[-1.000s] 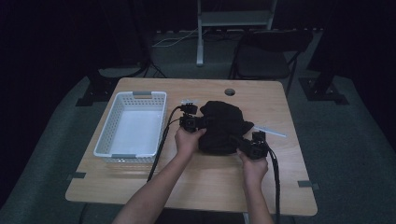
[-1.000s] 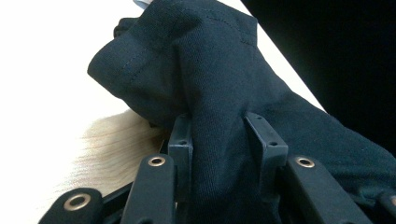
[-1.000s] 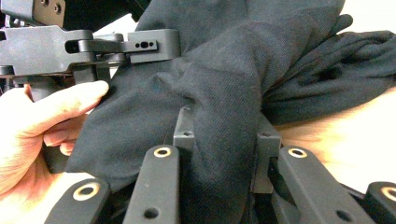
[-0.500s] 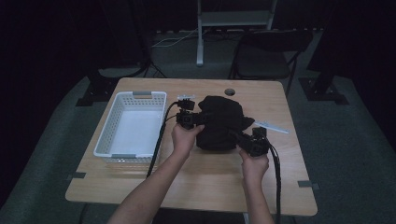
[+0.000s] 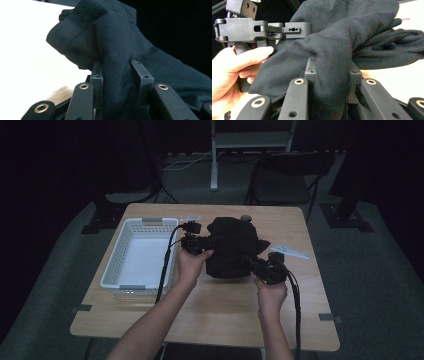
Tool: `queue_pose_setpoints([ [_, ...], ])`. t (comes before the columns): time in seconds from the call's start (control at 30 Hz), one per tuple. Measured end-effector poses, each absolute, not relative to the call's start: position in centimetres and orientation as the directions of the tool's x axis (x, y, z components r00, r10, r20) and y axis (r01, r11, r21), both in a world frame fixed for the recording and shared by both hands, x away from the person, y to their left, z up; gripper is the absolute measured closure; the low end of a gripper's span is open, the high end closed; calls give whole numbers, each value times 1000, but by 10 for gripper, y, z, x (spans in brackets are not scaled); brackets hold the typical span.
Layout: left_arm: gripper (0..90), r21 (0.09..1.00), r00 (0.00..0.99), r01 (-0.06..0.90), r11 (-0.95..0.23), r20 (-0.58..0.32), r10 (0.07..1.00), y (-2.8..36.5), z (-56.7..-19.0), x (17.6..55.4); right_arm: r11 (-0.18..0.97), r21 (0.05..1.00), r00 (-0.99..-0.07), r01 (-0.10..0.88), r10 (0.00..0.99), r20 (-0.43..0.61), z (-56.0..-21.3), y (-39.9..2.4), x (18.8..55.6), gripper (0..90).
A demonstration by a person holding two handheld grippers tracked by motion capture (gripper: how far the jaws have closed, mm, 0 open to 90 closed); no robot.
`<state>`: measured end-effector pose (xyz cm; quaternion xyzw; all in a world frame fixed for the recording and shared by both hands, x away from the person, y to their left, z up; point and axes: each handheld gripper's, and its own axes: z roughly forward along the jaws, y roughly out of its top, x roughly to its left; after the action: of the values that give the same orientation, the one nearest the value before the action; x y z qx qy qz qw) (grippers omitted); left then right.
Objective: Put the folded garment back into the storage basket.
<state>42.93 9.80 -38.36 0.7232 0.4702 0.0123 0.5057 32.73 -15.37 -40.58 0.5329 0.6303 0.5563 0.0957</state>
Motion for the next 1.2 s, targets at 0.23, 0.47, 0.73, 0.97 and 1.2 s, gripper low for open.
queue_pose_setpoints([
  [0.23,675,757,567,652,-37,-454,687,108,-364,427,-176,827,-444,534,774,452,-389,-146,325,710],
  [0.47,675,775,583,629,-58,-421,695,114,-348,423,-163,842,-466,514,771,433,-377,-139,323,710],
  [0.73,675,796,608,597,-99,-369,703,118,-328,422,-157,855,-485,494,766,421,-363,-135,324,710],
  [0.97,675,795,605,601,-83,-384,698,127,-320,424,-156,864,-497,479,764,413,-353,-128,324,709],
  [1.2,676,805,614,586,-91,-367,699,132,-311,423,-160,869,-505,468,759,411,-348,-121,324,709],
])
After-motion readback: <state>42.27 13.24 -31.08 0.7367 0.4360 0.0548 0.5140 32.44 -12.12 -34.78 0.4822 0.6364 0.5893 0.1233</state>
